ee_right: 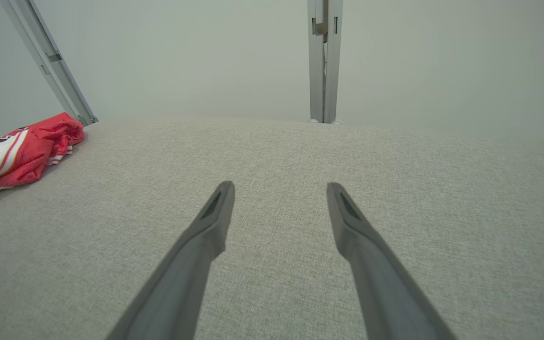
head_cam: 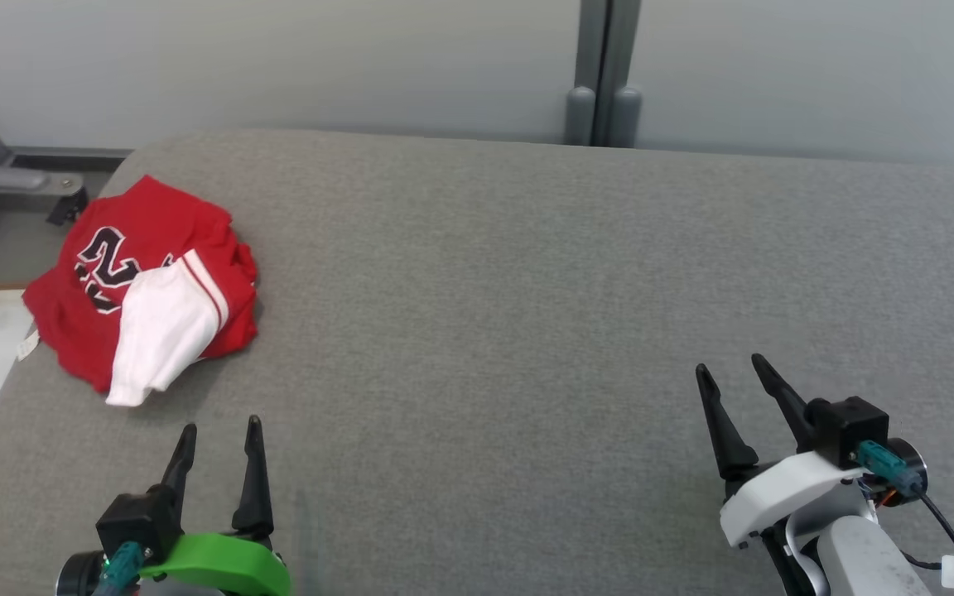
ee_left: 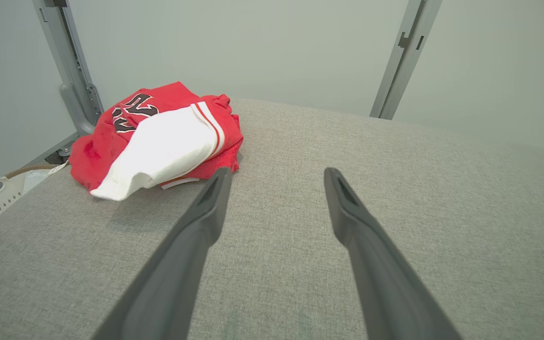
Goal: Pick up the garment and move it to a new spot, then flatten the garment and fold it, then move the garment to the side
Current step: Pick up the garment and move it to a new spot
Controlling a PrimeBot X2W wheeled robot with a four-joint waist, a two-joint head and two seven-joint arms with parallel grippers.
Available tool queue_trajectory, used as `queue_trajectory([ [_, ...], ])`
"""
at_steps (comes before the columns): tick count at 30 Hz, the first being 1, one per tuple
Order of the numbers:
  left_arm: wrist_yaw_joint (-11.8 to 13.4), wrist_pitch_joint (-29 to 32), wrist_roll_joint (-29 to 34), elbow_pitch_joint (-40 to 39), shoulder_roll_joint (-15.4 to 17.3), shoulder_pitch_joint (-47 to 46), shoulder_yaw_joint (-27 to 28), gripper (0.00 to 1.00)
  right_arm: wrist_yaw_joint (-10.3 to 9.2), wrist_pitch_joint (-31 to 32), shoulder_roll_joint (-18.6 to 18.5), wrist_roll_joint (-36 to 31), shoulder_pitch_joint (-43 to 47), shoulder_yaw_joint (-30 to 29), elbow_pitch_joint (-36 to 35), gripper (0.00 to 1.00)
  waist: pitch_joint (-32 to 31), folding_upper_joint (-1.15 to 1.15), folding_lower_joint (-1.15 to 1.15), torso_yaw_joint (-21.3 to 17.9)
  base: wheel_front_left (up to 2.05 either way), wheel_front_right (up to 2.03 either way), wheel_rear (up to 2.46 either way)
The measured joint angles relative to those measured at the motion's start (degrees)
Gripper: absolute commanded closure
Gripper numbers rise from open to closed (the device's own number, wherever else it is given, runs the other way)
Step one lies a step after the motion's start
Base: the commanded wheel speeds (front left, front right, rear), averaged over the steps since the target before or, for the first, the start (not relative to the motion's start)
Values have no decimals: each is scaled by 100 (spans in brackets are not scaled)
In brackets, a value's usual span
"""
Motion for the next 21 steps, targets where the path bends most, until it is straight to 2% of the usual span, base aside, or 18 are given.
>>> queue_trajectory([
  [15,37,0,-304,330,5,24,467,0,0,0,0,160,-209,328,261,0,138,0,0,1708,0,0,0],
  [21,92,0,-531,149,7,85,634,0,0,0,13,137,-437,493,391,0,292,0,0,2104,0,0,0],
])
